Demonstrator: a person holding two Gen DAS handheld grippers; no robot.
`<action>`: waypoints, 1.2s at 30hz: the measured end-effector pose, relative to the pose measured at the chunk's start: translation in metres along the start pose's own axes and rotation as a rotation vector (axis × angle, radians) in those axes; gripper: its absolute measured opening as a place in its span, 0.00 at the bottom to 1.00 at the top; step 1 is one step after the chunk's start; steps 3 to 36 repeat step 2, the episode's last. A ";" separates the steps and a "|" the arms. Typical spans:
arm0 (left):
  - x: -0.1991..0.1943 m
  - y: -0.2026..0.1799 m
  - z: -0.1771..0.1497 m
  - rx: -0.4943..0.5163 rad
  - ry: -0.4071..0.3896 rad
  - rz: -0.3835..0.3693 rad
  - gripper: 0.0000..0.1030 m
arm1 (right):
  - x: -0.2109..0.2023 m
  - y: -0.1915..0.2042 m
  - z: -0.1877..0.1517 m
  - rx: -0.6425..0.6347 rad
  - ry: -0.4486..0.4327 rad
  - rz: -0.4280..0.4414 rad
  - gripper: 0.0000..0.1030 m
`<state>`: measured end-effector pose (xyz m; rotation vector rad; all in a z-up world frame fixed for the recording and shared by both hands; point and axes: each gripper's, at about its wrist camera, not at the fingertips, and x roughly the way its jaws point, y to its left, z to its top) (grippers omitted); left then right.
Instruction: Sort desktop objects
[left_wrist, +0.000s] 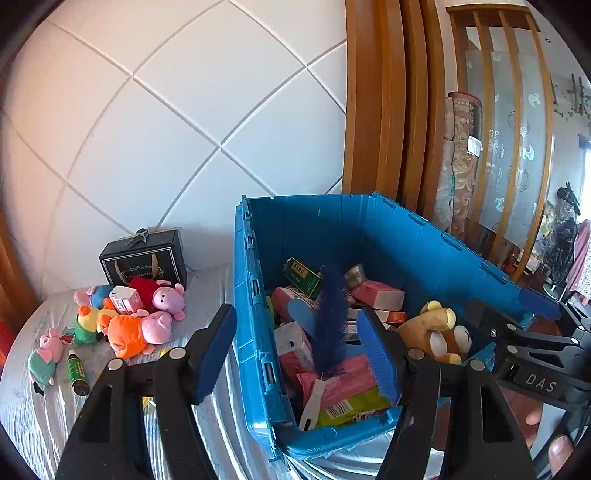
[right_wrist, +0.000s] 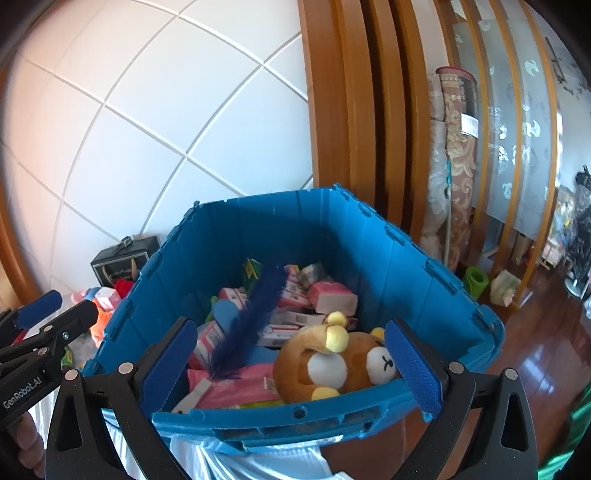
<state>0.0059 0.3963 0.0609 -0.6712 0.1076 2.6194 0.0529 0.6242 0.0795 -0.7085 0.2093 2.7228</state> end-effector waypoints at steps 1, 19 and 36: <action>-0.001 -0.001 0.000 0.002 -0.003 -0.001 0.65 | 0.000 -0.001 0.000 0.003 0.002 -0.001 1.00; -0.001 -0.001 0.000 0.004 -0.004 -0.001 0.65 | 0.000 -0.001 0.000 0.005 0.004 0.000 1.00; -0.001 -0.001 0.000 0.004 -0.004 -0.001 0.65 | 0.000 -0.001 0.000 0.005 0.004 0.000 1.00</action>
